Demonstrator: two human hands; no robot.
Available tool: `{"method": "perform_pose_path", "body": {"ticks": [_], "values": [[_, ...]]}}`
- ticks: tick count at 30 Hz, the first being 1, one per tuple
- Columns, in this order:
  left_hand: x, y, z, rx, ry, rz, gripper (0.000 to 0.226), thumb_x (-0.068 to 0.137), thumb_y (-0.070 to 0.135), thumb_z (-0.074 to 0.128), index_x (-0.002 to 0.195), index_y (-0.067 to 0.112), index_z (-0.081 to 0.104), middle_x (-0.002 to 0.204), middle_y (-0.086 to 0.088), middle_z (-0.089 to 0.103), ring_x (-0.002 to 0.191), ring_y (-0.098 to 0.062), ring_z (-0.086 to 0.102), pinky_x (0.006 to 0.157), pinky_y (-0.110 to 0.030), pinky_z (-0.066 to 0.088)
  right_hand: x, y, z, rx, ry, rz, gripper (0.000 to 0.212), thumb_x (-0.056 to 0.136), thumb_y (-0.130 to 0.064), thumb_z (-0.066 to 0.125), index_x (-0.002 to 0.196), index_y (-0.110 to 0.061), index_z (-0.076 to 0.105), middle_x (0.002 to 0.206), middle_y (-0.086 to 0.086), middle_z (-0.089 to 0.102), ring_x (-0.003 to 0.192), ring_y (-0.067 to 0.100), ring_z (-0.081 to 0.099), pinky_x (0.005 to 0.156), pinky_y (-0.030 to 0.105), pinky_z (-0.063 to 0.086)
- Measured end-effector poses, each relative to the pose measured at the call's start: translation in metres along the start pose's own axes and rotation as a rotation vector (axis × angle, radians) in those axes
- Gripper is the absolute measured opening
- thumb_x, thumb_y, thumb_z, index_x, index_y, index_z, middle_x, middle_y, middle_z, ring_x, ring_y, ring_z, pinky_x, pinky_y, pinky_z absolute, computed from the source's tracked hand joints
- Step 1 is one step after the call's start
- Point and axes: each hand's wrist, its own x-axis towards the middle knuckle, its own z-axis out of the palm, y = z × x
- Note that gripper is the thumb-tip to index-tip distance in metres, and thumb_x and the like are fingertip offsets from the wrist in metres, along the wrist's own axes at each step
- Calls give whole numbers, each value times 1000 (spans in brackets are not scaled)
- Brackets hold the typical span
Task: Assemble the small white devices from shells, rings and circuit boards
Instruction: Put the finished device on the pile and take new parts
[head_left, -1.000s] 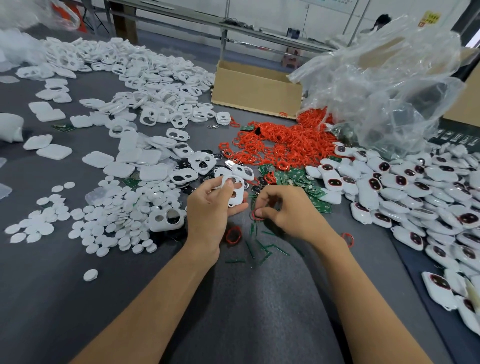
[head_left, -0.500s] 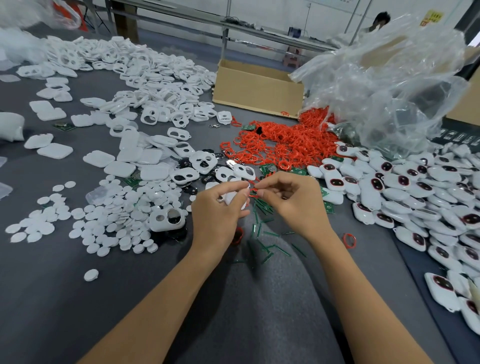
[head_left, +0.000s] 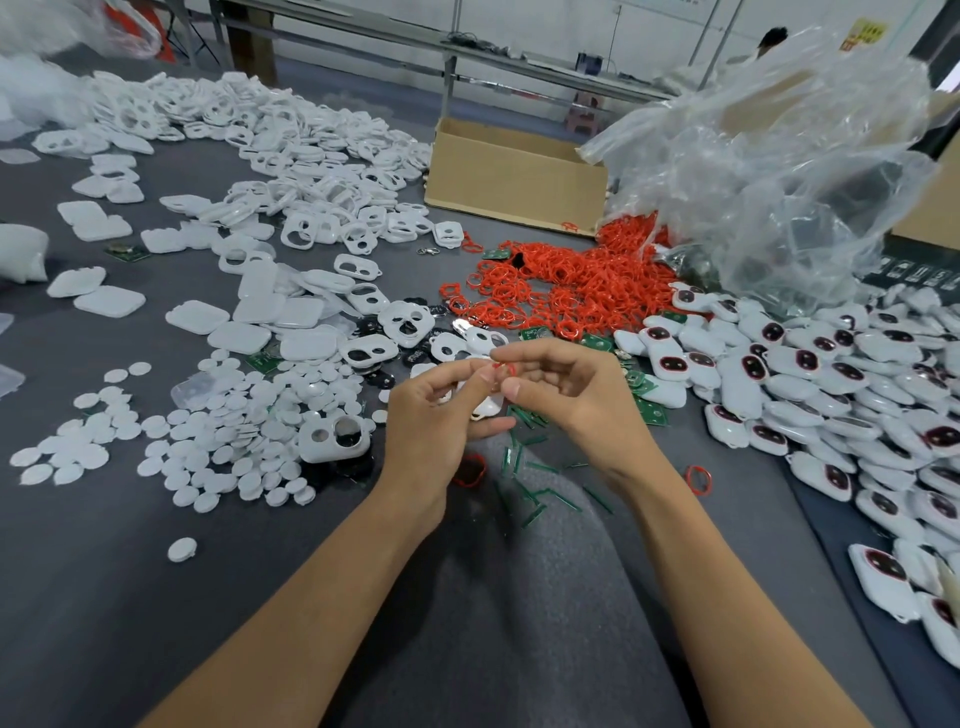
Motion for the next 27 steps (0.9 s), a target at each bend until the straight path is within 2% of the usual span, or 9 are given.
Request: {"method": "perform_pose_path", "body": {"ticks": [3,5,8,12,16,19,22,25,27], "values": [[0,1,1,-97,-24,-36,10,91,8,64,91,9,74,90,-9,76,75,-21,74,62,-25,59,1,3,4,-23,55,-11,24,78,2,71,100,-5,69,80,0,67,69,10,55,66,16,47],[0,0,2,-155,-38,-45,12,92,7,62,90,8,74,86,-7,76,77,-17,74,63,-24,59,1,4,6,-60,82,-39,23,77,2,72,98,-8,70,85,0,67,71,11,53,68,19,46],[1,-2,2,-155,-74,-50,16,95,8,57,95,4,72,92,-11,76,87,-20,74,65,-22,58,1,8,12,-188,134,-99,27,75,3,73,93,-16,71,90,-2,67,74,11,54,70,27,45],[3,-3,-1,-132,-37,-54,16,95,7,58,99,3,72,94,-12,76,87,-19,74,65,-21,57,-3,13,20,-382,216,-192,21,78,-8,72,96,-18,71,85,-13,65,75,8,57,71,24,47],[3,-4,-1,-92,-5,-19,15,95,5,58,92,8,73,92,-11,76,86,-20,73,66,-21,56,-4,14,24,-498,294,-253,18,79,-10,69,97,-14,70,85,-6,70,77,8,63,76,25,51],[1,-4,-1,-44,-18,9,24,94,-1,57,91,16,74,94,-10,75,81,-13,73,65,-20,56,-3,14,18,-585,331,-297,21,79,-6,71,100,-9,69,88,-2,70,79,10,64,78,25,52],[-1,-3,-2,13,-42,34,29,94,-4,56,104,19,72,99,-9,75,84,-9,72,64,-20,56,-3,16,14,-752,291,-370,24,79,-6,72,103,-5,70,92,4,70,81,15,62,79,31,52],[1,-3,-2,-16,-56,16,40,93,-5,57,123,21,61,91,-3,77,85,-10,72,66,-23,57,-3,19,13,-813,267,-388,24,81,-9,71,104,-4,70,95,7,70,86,22,64,79,38,52],[1,-3,-1,-39,-55,-9,39,94,-5,56,127,17,58,90,-1,77,88,-11,72,66,-22,57,-3,20,13,-836,257,-401,22,83,-11,71,105,-5,70,96,6,70,89,23,63,80,38,52]]}}
